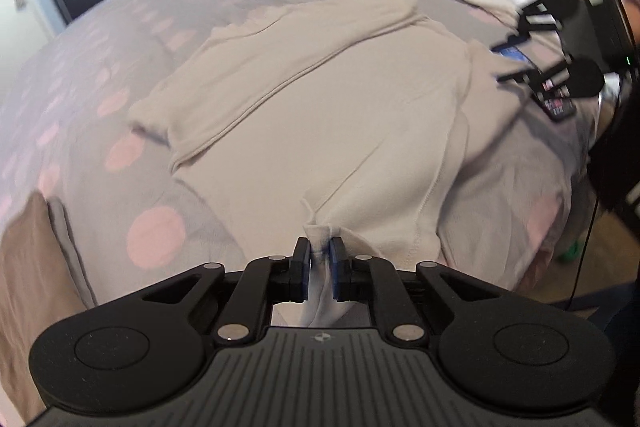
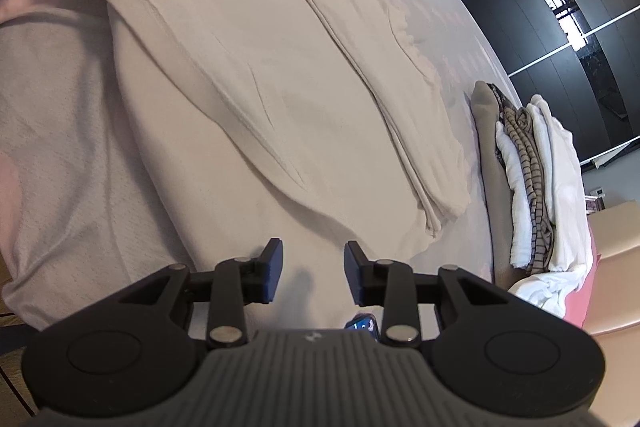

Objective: Fold clothes

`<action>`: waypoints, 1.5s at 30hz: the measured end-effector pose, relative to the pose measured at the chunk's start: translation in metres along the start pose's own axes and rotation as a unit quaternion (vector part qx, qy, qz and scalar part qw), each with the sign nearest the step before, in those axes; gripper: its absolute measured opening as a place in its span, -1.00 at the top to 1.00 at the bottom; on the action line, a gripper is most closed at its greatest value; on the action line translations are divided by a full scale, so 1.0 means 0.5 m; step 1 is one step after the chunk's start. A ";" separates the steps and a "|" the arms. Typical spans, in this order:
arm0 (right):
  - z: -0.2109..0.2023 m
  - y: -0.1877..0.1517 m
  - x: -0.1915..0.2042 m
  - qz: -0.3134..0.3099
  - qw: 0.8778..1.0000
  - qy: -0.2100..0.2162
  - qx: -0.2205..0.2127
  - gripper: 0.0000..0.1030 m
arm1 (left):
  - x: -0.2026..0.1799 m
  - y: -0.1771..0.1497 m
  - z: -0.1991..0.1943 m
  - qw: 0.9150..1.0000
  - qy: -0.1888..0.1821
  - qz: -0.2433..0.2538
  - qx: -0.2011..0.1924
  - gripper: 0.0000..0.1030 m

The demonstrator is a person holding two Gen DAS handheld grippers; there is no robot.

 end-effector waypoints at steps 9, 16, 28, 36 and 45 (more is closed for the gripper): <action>0.025 -0.005 -0.025 0.028 0.999 0.011 0.016 0.29 | 0.105 0.000 0.027 0.992 0.026 -0.125 0.019 0.88; 0.049 -0.019 -0.146 0.180 0.983 0.034 0.027 0.32 | 0.157 -0.008 0.086 0.976 0.065 -0.196 0.070 0.88; 0.140 -0.061 -0.227 0.366 0.918 0.133 0.071 0.51 | 0.163 -0.003 0.142 0.972 0.074 -0.200 0.101 0.86; 0.122 -0.068 -0.236 0.386 0.910 0.141 0.051 0.84 | 0.160 0.009 0.146 0.971 0.087 -0.200 0.101 0.86; 0.037 -0.061 -0.261 0.395 0.915 0.083 0.006 0.85 | 0.165 0.042 0.055 0.967 0.114 -0.228 0.016 0.89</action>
Point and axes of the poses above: each gripper's, at about its wrist camera, not at the fingertips, and z roughly the way its jaws point, x to its left, y to its top, the point moved 2 cm from there along z, roughly the way its jaws point, and after that the axes turned 2 degrees about x, right-handed, at the moved point
